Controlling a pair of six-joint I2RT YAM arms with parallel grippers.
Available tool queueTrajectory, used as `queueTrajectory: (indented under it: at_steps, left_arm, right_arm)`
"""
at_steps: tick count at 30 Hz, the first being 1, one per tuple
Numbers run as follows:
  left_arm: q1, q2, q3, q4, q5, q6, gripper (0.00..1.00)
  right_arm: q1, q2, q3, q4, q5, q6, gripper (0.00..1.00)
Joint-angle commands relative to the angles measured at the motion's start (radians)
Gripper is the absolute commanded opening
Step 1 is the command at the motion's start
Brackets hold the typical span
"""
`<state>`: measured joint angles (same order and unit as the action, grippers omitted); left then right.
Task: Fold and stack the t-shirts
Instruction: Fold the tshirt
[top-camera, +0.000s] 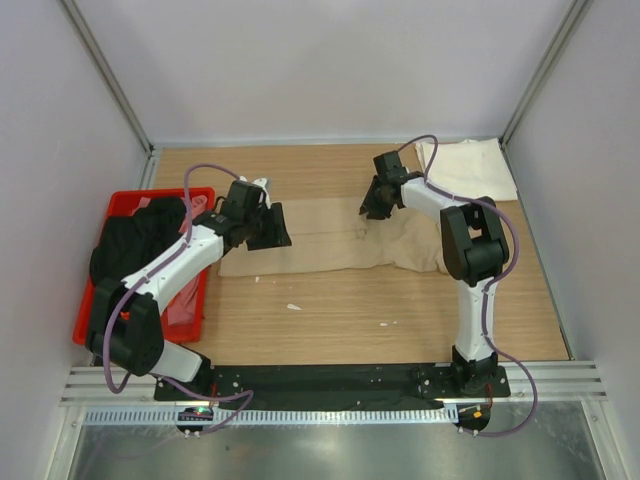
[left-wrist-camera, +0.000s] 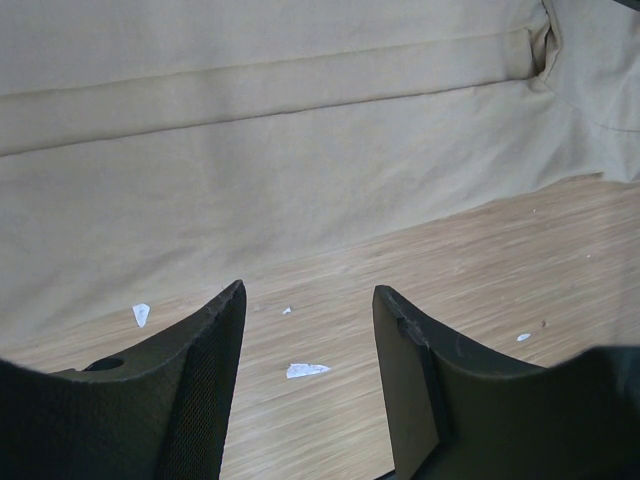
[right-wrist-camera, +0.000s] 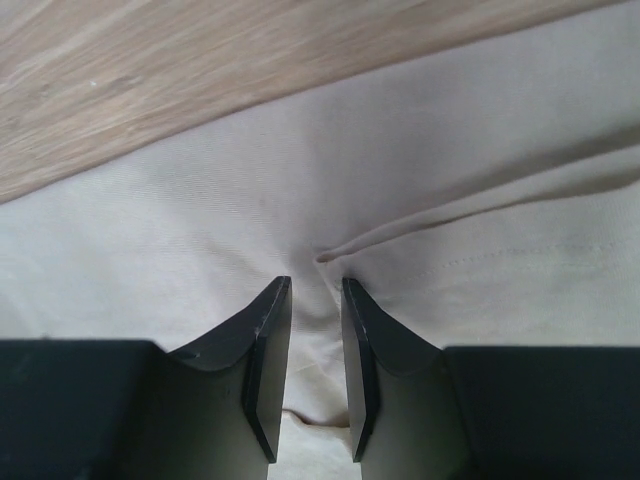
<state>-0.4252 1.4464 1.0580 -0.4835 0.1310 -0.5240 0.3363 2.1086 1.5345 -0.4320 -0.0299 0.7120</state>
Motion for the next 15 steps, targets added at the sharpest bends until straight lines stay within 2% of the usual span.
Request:
queueTrajectory:
  at_steps: [1, 8, 15]
  left_arm:
    - [0.000, -0.011, 0.033, 0.028, -0.002, -0.010, 0.55]
    - [-0.001, -0.034, 0.028, 0.016, -0.016, -0.008, 0.56]
    - [-0.001, 0.029, 0.030, -0.010, -0.011, -0.002, 0.55]
  right_arm:
    - [0.006, -0.006, 0.038, 0.101, -0.070, -0.017, 0.32]
    - [0.006, -0.056, 0.052, 0.033, -0.053, -0.051, 0.32]
    - [-0.010, -0.221, 0.021, -0.259, 0.152, -0.048, 0.29]
